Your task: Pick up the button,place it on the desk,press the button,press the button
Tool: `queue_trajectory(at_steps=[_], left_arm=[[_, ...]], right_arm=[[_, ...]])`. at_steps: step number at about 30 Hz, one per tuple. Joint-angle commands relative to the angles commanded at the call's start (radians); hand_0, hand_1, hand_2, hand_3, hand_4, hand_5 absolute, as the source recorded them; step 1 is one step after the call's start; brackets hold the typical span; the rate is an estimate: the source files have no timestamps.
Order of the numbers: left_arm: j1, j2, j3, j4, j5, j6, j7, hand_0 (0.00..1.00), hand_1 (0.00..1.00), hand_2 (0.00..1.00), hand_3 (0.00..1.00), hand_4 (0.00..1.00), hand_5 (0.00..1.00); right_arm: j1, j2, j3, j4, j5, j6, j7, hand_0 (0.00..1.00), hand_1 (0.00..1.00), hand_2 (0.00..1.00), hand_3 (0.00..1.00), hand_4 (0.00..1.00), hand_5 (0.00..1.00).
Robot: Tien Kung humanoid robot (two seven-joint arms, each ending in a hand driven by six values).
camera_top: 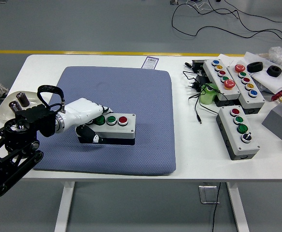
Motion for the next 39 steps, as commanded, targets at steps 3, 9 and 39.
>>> queue_trajectory(at_steps=[3,9,39], left_arm=[[0.009,0.001,-0.012,-0.005,-0.016,-0.020,0.007,0.800,0.932,0.993,0.967,0.998,0.663],[0.050,0.001,-0.098,-0.085,-0.047,-0.022,0.006,0.865,0.970,0.998,0.979,0.998,0.676],[0.144,0.001,-0.156,-0.377,-0.180,0.076,0.238,0.007,0.002,0.035,0.664,0.695,0.998]], right_arm=[[0.000,0.000,0.002,0.000,-0.003,0.000,0.000,0.675,0.669,0.725,0.617,0.477,0.317],[-0.001,0.000,0.004,0.000,-0.004,0.000,0.001,0.675,0.666,0.722,0.617,0.477,0.314],[-0.007,0.002,0.019,0.000,-0.022,0.000,-0.002,0.668,0.664,0.721,0.617,0.476,0.315]])
